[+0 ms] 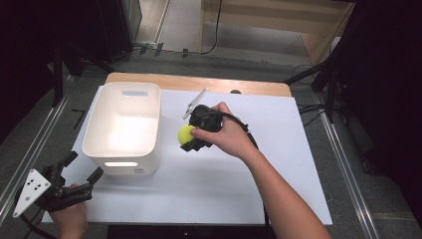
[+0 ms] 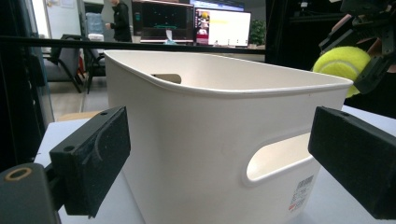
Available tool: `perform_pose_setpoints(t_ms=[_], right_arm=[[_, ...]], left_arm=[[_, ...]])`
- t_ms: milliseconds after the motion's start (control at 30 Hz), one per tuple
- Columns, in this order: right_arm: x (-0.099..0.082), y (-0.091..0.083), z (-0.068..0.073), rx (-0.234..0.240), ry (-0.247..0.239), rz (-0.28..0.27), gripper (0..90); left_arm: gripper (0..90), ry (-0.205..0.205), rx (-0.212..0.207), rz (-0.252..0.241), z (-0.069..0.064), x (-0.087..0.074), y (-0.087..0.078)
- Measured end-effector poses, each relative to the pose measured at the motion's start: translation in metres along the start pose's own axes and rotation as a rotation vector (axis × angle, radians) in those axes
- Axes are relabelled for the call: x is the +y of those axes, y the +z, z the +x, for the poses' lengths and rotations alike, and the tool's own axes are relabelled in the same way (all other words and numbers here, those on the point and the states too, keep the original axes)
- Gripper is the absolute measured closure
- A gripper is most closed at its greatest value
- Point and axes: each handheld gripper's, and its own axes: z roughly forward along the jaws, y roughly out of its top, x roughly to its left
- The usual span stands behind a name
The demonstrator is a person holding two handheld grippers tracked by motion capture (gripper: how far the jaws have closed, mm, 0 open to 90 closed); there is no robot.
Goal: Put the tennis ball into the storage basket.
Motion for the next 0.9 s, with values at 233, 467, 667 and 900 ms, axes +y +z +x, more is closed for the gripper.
perform_pose_setpoints(t_ms=[233,467,667,900], right_arm=[[0.016,-0.004,0.002,0.008,-0.03,0.001,23.8],[0.027,-0.006,0.006,0.012,-0.044,0.002,23.8],[0.037,-0.007,0.008,0.013,-0.063,0.005,23.8],[0.05,-0.008,0.012,0.017,-0.084,0.002,23.8]], left_arm=[[5.8,-0.001,-0.002,-0.001,0.0,0.0,0.0],[5.8,-0.001,-0.003,0.0,0.0,0.0,0.0],[5.8,-0.002,-0.004,-0.001,0.0,0.0,0.001],[5.8,-0.004,-0.005,-0.002,0.0,0.0,0.001]])
